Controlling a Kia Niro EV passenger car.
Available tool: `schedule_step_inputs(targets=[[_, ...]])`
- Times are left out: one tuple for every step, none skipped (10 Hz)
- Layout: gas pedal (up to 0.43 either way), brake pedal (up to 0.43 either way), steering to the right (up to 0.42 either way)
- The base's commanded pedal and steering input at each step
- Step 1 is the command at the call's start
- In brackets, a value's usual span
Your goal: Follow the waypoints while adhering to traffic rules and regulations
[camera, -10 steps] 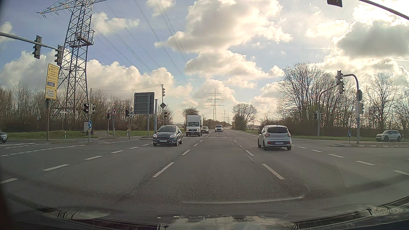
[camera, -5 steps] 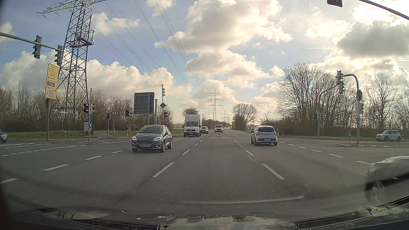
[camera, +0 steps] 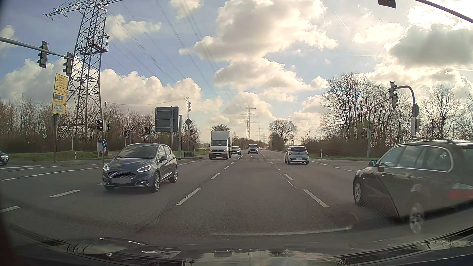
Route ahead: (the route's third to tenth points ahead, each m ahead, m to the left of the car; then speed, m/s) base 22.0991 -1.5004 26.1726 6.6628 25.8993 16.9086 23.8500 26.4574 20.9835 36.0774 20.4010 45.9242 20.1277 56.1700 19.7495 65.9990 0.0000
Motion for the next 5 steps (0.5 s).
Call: schedule_step_inputs(targets=[[0.0, 0.287, -0.001], [0.0, 0.287, -0.001], [0.0, 0.287, -0.001], [0.0, 0.287, -0.001], [0.0, 0.287, -0.001]])
